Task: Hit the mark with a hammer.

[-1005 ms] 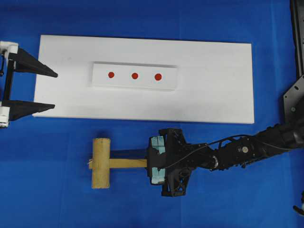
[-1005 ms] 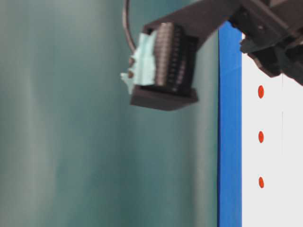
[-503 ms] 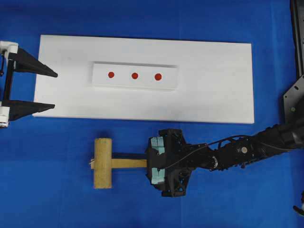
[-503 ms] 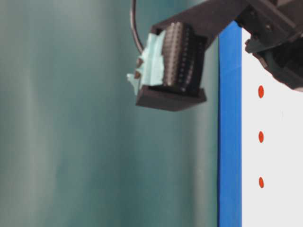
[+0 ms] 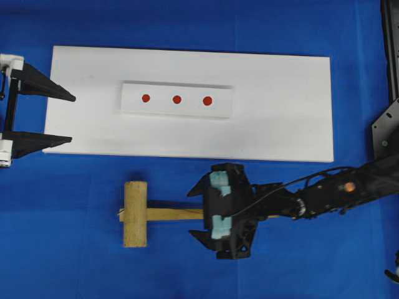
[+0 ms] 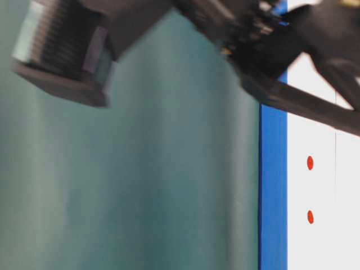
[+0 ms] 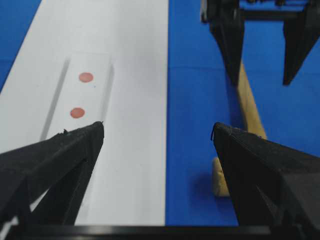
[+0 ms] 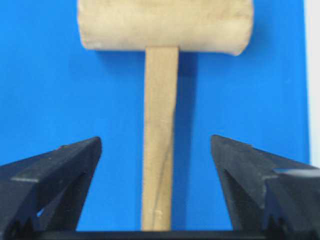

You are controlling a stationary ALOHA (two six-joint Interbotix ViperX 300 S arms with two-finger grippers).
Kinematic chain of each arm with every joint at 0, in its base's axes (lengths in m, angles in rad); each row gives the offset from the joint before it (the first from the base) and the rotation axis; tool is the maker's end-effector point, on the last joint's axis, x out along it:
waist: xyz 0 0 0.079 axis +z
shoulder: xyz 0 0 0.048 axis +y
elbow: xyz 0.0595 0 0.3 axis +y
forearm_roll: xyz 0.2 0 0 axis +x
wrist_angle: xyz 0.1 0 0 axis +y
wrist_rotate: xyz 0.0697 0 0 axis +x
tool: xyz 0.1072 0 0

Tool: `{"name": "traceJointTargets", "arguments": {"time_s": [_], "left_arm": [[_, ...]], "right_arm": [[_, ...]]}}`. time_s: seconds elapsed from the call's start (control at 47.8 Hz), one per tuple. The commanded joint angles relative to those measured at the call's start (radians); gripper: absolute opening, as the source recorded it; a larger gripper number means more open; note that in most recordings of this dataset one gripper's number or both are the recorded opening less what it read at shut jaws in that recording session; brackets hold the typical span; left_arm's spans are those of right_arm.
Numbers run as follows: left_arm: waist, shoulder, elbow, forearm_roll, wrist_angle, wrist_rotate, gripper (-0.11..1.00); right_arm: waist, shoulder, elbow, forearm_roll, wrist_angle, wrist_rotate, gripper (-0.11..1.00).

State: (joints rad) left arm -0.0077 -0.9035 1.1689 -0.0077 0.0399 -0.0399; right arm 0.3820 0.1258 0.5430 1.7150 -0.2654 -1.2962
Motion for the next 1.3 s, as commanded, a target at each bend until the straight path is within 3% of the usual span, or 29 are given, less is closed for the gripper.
{"name": "traceJointTargets", "arguments": {"time_s": [0.0, 0.314, 0.503, 0.67, 0.796, 0.984, 1.277], "left_arm": [[0.003, 0.003, -0.009, 0.000, -0.005, 0.002, 0.87], [0.003, 0.003, -0.009, -0.002, -0.005, 0.002, 0.87], [0.003, 0.003, -0.009, -0.002, -0.005, 0.003, 0.87], [0.003, 0.003, -0.009, -0.002, -0.005, 0.005, 0.87], [0.003, 0.003, -0.009, -0.002, -0.005, 0.005, 0.87], [0.003, 0.002, -0.009, 0.000, -0.005, 0.011, 0.87], [0.003, -0.049, -0.009, 0.000, -0.002, 0.031, 0.87]], "right_arm": [[0.002, -0.051, 0.000, -0.003, -0.020, -0.002, 0.78], [-0.046, -0.071, 0.018, -0.005, -0.080, -0.005, 0.78], [-0.164, -0.117, 0.072, -0.029, -0.046, -0.035, 0.78], [-0.295, -0.161, 0.109, -0.032, 0.051, -0.095, 0.78], [-0.350, -0.176, 0.123, -0.032, 0.103, -0.124, 0.78], [-0.360, -0.207, 0.135, -0.032, 0.118, -0.137, 0.78], [-0.360, -0.425, 0.235, -0.035, 0.100, -0.140, 0.77]]}}
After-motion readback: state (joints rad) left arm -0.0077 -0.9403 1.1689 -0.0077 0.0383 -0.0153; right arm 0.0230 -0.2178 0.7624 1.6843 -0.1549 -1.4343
